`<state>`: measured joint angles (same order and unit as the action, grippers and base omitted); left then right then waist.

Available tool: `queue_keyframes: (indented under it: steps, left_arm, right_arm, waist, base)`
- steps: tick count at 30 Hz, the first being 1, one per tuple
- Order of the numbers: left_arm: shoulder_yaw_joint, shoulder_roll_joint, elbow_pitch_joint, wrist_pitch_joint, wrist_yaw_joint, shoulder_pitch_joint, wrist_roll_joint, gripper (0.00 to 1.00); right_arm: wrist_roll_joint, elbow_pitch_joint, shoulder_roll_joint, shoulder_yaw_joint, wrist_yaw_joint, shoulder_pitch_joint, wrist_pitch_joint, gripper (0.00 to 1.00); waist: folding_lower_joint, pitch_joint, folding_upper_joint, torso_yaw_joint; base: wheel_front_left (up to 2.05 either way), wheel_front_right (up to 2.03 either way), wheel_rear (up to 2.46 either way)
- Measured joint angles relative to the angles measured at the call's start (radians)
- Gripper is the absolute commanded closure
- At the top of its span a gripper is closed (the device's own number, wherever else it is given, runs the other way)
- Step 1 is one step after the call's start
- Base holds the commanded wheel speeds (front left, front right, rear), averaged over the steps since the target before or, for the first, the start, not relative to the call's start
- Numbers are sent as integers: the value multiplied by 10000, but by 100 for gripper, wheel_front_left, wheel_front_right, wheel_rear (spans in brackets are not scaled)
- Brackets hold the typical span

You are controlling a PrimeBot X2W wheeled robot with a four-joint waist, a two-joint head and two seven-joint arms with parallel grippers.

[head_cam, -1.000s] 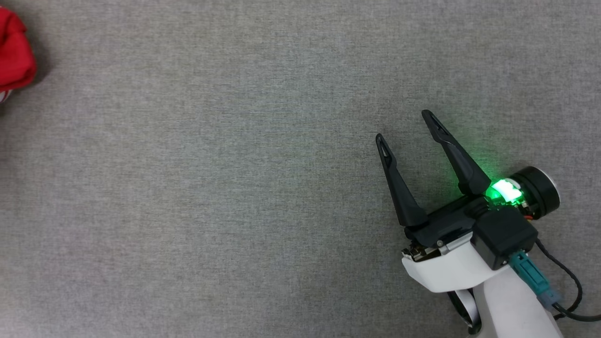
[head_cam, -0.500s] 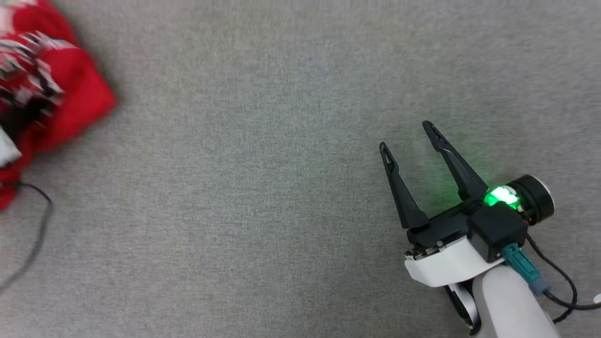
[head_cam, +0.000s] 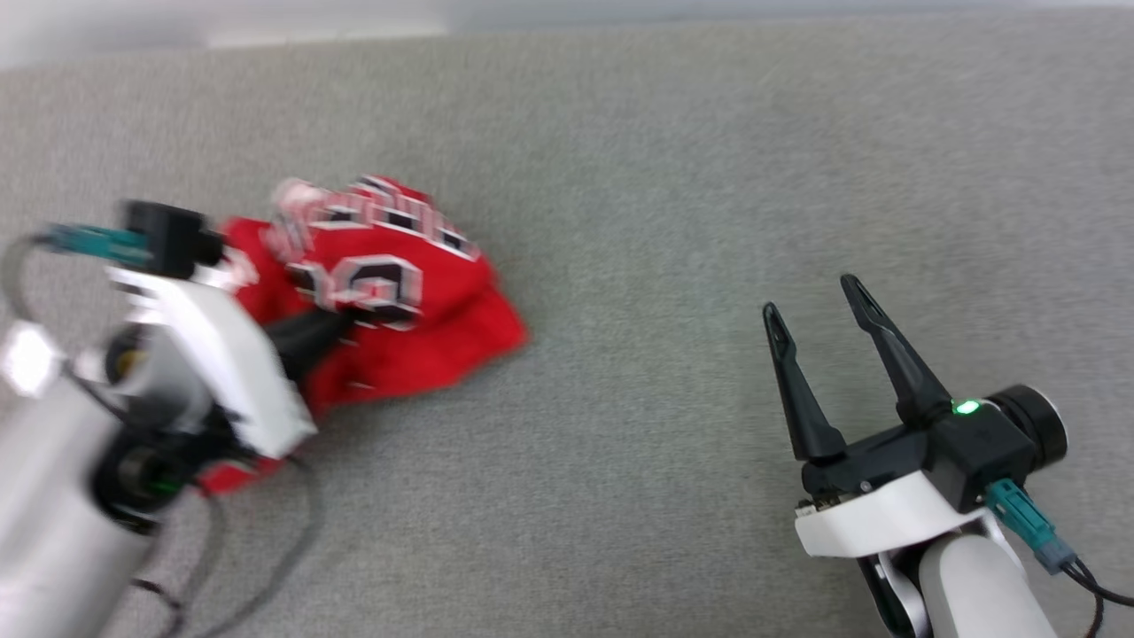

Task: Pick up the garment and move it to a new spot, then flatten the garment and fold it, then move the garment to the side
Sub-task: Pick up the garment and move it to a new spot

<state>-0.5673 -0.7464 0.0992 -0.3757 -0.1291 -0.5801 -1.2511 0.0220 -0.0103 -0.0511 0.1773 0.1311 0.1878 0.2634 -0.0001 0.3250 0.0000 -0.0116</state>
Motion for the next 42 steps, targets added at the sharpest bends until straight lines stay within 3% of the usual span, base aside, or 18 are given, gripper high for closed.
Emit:
queue_keyframes:
  steps: [5,13,18,19,20,21,25,31,35,42]
  left_arm:
    - [-779,1331,-138,719,0,-11,428,100]
    - [-1638,3618,784,1918,2,-679,1375,100]
    - [-2719,4311,1868,2157,2,-856,2487,100]
    - [-2943,4412,2104,2219,2,-848,2685,84]
    - [-3135,4489,2324,2222,0,-840,2867,19]
    - [-3352,4556,2562,2219,2,-811,2966,0]
    - [-3843,4709,3009,2487,0,-607,3070,0]
    - [-3753,4548,2861,3643,0,-605,2911,0]
    - [-3306,4090,2623,4619,2,-608,2913,0]
    - [-1969,2832,2372,6199,876,-491,3563,0]
  right_arm:
    - [58,10,-2,-236,0,-288,0,0]
    - [159,146,-4,-516,0,-368,0,0]
    - [261,190,-4,-537,0,-447,0,0]
    - [261,186,-4,-518,0,-447,0,0]
    - [263,180,-4,-512,0,-447,0,0]
    - [291,165,-4,-500,0,-449,0,0]
    - [314,96,-4,-539,0,-497,0,0]
    - [236,-73,-4,-660,0,-679,0,0]
    - [219,-171,-2,-794,0,-888,0,0]
    - [224,-173,-4,-1091,0,-1110,0,0]
  waist:
    - [0,-533,0,-352]
    - [0,-806,0,-1125]
    - [0,-729,0,-1411]
    - [0,-715,0,-1432]
    - [0,-713,0,-1442]
    - [0,-724,0,-1444]
    - [0,-836,0,-1351]
    - [0,-1315,0,-1050]
    - [0,-1779,0,-806]
    - [0,-2546,0,-420]
  base:
    - [0,0,0]
    - [0,0,0]
    - [0,0,0]
    - [0,0,0]
    - [0,0,0]
    - [0,0,0]
    - [0,0,0]
    - [0,0,0]
    - [0,0,0]
    - [0,0,0]
